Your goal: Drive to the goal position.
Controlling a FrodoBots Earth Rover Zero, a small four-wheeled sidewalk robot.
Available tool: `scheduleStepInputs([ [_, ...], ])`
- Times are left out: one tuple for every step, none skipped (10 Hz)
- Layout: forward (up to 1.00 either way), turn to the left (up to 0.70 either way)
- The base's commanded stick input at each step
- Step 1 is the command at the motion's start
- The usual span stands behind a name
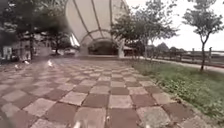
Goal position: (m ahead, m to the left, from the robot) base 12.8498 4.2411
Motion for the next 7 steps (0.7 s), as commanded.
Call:
scheduleStepInputs([
  [0.7, 0.0],
  [0.7, 0.0],
  [0.7, 0.0],
  [0.7, 0.0],
  [0.7, 0.0],
  [0.7, 0.0],
  [0.7, 0.0],
])
